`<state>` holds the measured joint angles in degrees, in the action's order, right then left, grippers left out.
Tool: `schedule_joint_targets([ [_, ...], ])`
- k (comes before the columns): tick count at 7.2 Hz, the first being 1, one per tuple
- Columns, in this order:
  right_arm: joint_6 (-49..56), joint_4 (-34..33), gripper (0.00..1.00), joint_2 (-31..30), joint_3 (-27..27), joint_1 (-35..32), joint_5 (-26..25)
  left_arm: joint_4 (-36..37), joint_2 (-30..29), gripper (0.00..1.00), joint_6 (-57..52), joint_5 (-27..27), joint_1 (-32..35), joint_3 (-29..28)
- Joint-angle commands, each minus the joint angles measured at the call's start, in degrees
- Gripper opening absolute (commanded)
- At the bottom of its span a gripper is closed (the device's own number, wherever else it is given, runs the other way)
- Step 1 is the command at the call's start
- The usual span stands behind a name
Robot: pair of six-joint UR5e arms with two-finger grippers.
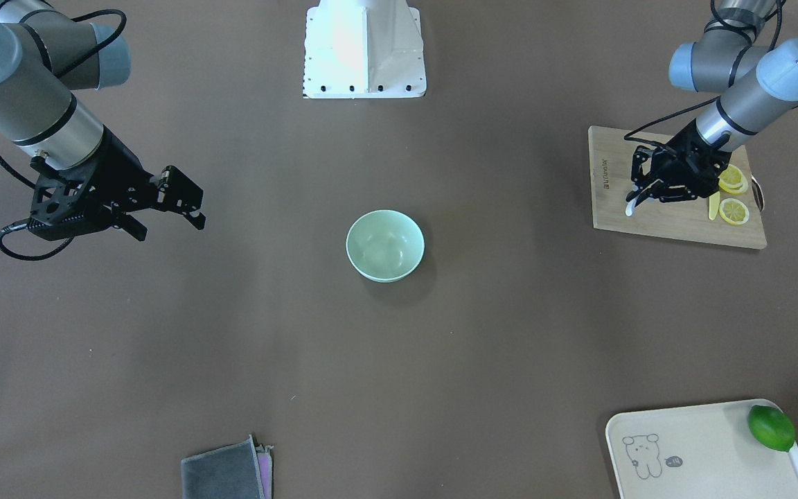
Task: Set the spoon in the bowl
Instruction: 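Carry the white spoon with the left gripper over the bowl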
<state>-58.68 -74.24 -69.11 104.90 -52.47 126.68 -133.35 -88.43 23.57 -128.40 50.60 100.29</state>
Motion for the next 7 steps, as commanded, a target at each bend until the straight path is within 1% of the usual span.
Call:
schedule_joint_targets([
  [1,0.4,0.8,1.00,-2.1,1.9,-1.0,-1.0,11.2,-10.0,0.00,9.5,-0.3,0.3,5.9],
  [2,0.6,0.9,1.00,-4.3,3.1,-1.7,-2.3,11.4,-16.6,0.00,17.3,-0.3,0.0,4.6],
  [3,0.9,1.9,1.00,-5.4,3.0,-2.8,-3.4,11.4,-22.3,0.00,22.2,-0.1,-0.5,2.2],
  [4,1.4,2.1,1.00,-5.9,2.5,-3.2,-3.9,11.4,-27.0,0.00,26.1,0.4,-3.6,-0.3],
  [5,2.3,1.6,1.00,-5.8,1.7,-5.2,-3.0,11.4,-32.8,0.00,29.3,3.9,-5.1,-4.2],
  [6,5.8,0.1,1.00,-5.8,1.1,-6.9,-1.9,11.3,-35.9,0.00,29.7,5.6,-6.8,-7.2],
  [7,9.7,-3.4,1.00,-5.9,0.5,-8.4,-0.1,10.6,-38.5,0.00,30.0,6.7,-7.0,-9.5],
])
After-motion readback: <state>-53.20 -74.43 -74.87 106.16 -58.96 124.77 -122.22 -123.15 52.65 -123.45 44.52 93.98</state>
